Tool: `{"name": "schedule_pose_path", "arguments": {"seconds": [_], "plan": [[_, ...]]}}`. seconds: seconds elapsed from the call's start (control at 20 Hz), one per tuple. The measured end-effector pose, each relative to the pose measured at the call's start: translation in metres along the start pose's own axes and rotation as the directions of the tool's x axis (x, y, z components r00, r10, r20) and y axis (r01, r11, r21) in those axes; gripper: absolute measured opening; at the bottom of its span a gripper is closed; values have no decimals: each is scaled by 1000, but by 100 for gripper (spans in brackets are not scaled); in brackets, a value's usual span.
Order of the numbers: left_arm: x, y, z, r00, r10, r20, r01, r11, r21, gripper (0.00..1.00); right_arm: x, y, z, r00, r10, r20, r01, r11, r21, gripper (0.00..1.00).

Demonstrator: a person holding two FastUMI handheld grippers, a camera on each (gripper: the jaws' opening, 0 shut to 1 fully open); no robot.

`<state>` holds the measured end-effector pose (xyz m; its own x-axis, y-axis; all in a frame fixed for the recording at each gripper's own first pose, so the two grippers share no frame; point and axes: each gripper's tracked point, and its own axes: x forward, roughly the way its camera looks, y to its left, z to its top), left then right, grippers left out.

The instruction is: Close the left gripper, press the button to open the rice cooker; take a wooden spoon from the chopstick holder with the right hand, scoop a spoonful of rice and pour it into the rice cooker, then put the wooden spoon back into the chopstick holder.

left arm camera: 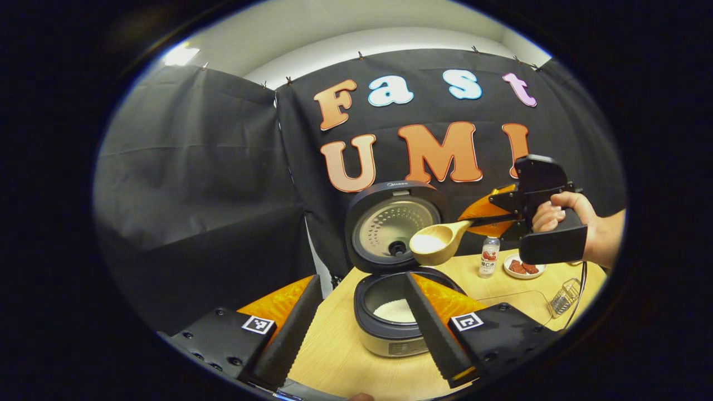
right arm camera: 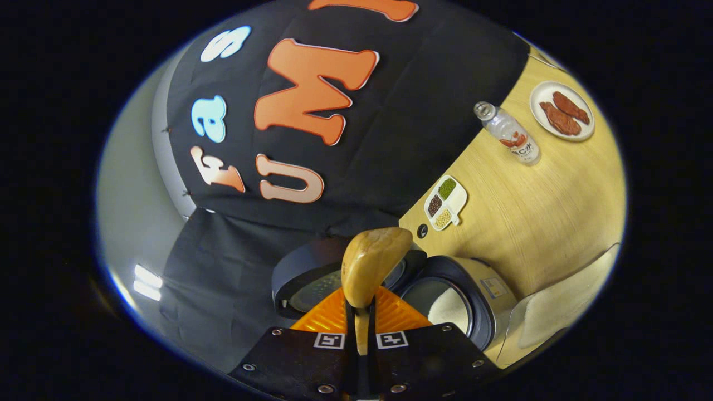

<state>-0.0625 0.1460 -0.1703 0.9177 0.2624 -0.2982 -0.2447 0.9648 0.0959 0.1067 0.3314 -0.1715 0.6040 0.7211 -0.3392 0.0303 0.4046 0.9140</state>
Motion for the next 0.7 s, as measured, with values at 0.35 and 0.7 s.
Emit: {"name": "schedule_pose_path", "arguments": {"seconds": [0.35,0.7], "plan": [[8,21,-23,997,23,-68,-24,1000,-4,100,19,0,-16,992,-105,76,127,905,-406,6],[15,30,-23,997,30,-69,-28,999,27,92,16,26,-16,989,-65,136,136,776,-616,6]]}}
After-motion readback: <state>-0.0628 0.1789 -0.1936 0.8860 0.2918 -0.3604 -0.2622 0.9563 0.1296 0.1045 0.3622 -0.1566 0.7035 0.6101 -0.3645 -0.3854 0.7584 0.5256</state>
